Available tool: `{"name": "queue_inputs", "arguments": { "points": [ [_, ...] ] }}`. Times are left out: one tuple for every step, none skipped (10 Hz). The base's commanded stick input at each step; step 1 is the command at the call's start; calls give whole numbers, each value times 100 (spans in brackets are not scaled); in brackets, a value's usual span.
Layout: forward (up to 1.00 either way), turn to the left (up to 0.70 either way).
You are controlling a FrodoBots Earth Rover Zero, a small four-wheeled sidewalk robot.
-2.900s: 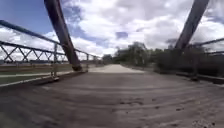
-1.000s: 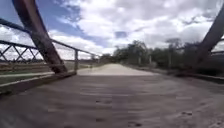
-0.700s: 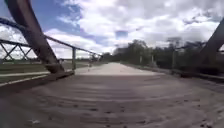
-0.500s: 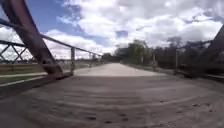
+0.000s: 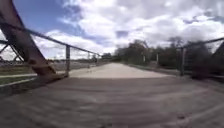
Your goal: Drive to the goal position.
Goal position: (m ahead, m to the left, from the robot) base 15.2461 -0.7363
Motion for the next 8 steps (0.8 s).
{"name": "queue_inputs", "arguments": {
  "points": [
    [100, 0],
    [100, 0],
    [100, -7],
    [100, -15],
    [100, -20],
    [100, -25],
    [100, -8],
    [100, -1]
  ]
}}
